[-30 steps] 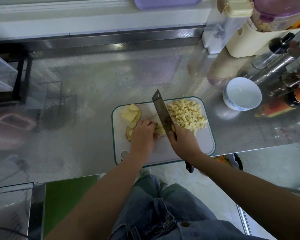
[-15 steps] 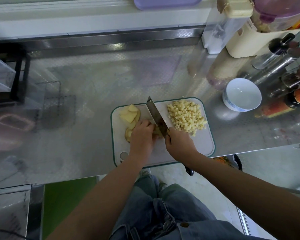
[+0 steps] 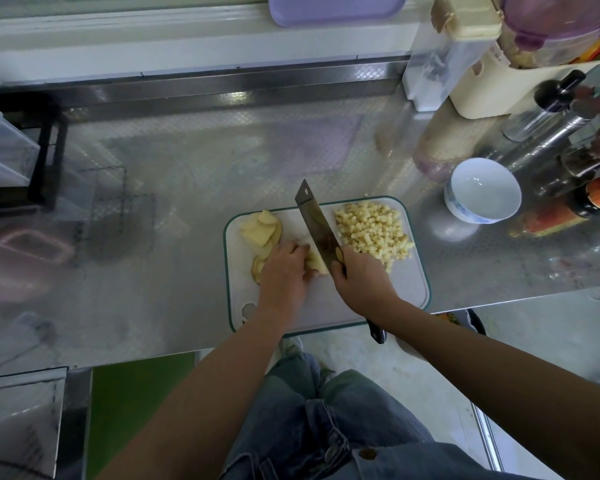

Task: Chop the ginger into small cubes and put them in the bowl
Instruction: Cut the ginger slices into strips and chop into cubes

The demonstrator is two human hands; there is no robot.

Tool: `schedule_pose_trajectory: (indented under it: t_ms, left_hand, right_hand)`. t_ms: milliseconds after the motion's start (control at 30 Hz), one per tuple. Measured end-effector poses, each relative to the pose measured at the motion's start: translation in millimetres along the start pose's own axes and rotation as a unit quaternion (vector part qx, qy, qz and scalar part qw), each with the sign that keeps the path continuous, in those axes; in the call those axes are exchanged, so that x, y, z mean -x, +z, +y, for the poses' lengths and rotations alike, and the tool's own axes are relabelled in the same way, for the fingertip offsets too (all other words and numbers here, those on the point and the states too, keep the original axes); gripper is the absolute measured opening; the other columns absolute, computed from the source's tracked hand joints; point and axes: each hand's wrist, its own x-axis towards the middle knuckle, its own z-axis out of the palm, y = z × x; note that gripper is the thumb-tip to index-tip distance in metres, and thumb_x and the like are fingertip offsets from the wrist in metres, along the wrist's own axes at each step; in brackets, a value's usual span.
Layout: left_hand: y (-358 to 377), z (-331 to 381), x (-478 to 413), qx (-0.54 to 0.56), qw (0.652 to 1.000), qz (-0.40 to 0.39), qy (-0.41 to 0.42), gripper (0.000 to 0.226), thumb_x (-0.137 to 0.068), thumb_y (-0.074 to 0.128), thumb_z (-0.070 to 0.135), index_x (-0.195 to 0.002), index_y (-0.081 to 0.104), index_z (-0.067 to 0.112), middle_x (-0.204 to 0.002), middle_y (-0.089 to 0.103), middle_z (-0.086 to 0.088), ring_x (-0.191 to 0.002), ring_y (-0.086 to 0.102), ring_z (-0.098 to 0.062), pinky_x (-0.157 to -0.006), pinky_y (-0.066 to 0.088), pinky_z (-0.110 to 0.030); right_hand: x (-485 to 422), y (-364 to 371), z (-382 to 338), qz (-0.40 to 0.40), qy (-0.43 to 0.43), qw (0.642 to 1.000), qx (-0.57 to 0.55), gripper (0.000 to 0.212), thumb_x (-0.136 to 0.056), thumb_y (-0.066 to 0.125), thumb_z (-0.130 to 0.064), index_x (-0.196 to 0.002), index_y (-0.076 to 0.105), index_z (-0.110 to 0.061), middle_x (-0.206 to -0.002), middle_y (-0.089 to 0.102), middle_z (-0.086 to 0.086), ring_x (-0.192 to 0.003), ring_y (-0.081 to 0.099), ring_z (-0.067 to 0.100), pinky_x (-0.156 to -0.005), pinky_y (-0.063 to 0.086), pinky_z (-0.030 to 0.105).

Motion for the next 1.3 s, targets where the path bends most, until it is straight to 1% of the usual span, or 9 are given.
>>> schedule_pose_trajectory:
  t_ms: [133,267,467,567,700,867,1033,1167,1300]
  left_hand:
    - [0.1,1.6,0.3,0.009,1.000,0.017,-0.014,0.023,-0.084,0.069,0.020,-0.103,0.067,0.007,-0.108,0.060,-0.009,-0.103,0.053,-0.025,-0.081,0.045,-0.034]
    - [1.2,3.3,-1.9,0.008,0.999,0.023,-0.029,0.020,-0.086,0.067,0.020,-0.103,0.067,0.010,-0.106,0.060,-0.007,-0.103,0.051,-0.023,-0.079,0.044,-0.033]
    - [0.5,3.3,-4.0,-0.006,0.999,0.012,-0.034,0.022,-0.088,0.061,0.014,-0.110,0.067,0.014,-0.109,0.062,-0.004,-0.105,0.049,-0.022,-0.079,0.042,-0.031]
    - [-0.1,3.0,-4.4,-0.007,0.999,0.013,-0.034,0.023,-0.088,0.060,0.014,-0.110,0.067,0.014,-0.110,0.062,-0.005,-0.106,0.049,-0.022,-0.080,0.043,-0.031]
    - [-0.3,4.7,-3.9,0.001,0.999,0.019,-0.034,0.019,-0.089,0.059,0.017,-0.104,0.069,0.012,-0.105,0.062,-0.006,-0.103,0.049,-0.024,-0.077,0.043,-0.032]
    - [0.1,1.9,-0.4,0.016,0.999,0.024,-0.022,0.020,-0.088,0.063,0.019,-0.106,0.069,0.011,-0.104,0.063,-0.006,-0.103,0.051,-0.023,-0.081,0.045,-0.033]
    - [-1.8,0.5,4.2,0.013,0.999,0.038,-0.020,0.019,-0.087,0.065,0.017,-0.104,0.069,0.009,-0.100,0.064,-0.010,-0.101,0.053,-0.027,-0.081,0.044,-0.036]
    - [-1.4,0.9,3.7,-0.003,0.998,0.041,-0.038,0.012,-0.089,0.062,0.018,-0.097,0.068,0.010,-0.096,0.065,-0.009,-0.099,0.051,-0.025,-0.077,0.037,-0.032]
    - [-0.5,3.8,0.5,-0.008,0.997,0.051,-0.053,0.009,-0.088,0.061,0.012,-0.090,0.070,0.010,-0.089,0.067,-0.010,-0.093,0.052,-0.026,-0.072,0.037,-0.033]
  right_hand:
    - [2.4,-2.2,-3.5,-0.018,0.002,1.000,0.019,0.015,-0.096,0.044,-0.022,-0.084,0.041,-0.014,-0.067,0.049,0.006,-0.059,0.047,0.025,-0.055,0.033,0.029]
    - [3.9,3.6,-5.7,-0.037,0.012,0.999,0.031,0.015,-0.097,0.041,-0.022,-0.085,0.042,-0.013,-0.074,0.053,0.010,-0.066,0.052,0.028,-0.056,0.036,0.031]
    - [1.4,14.1,-8.7,-0.043,0.031,0.998,0.034,0.013,-0.097,0.040,-0.020,-0.094,0.047,-0.010,-0.077,0.050,0.008,-0.067,0.049,0.026,-0.059,0.036,0.032]
    - [2.3,18.7,-8.9,-0.038,0.036,0.998,0.034,0.010,-0.097,0.039,-0.021,-0.092,0.042,-0.012,-0.075,0.050,0.007,-0.066,0.049,0.027,-0.058,0.036,0.033]
    - [0.5,18.8,-6.8,-0.023,0.039,0.999,0.006,0.016,-0.099,0.040,-0.022,-0.097,0.047,-0.008,-0.079,0.056,0.012,-0.070,0.054,0.032,-0.059,0.038,0.034]
    - [-0.3,6.8,-4.1,-0.009,0.021,0.999,-0.034,0.017,-0.099,0.043,-0.021,-0.092,0.048,-0.007,-0.073,0.057,0.015,-0.067,0.056,0.034,-0.059,0.046,0.043]
    - [5.6,0.5,-5.2,-0.017,-0.006,1.000,-0.015,0.017,-0.098,0.044,-0.023,-0.090,0.049,-0.008,-0.072,0.057,0.012,-0.064,0.054,0.030,-0.056,0.042,0.036]
    - [9.9,6.5,-6.8,-0.033,0.008,0.999,0.004,0.017,-0.098,0.042,-0.025,-0.091,0.049,-0.010,-0.075,0.057,0.012,-0.064,0.052,0.029,-0.055,0.038,0.032]
    - [8.9,8.9,-5.9,-0.040,0.022,0.999,-0.005,0.016,-0.098,0.041,-0.024,-0.090,0.047,-0.011,-0.075,0.055,0.012,-0.066,0.051,0.029,-0.058,0.038,0.032]
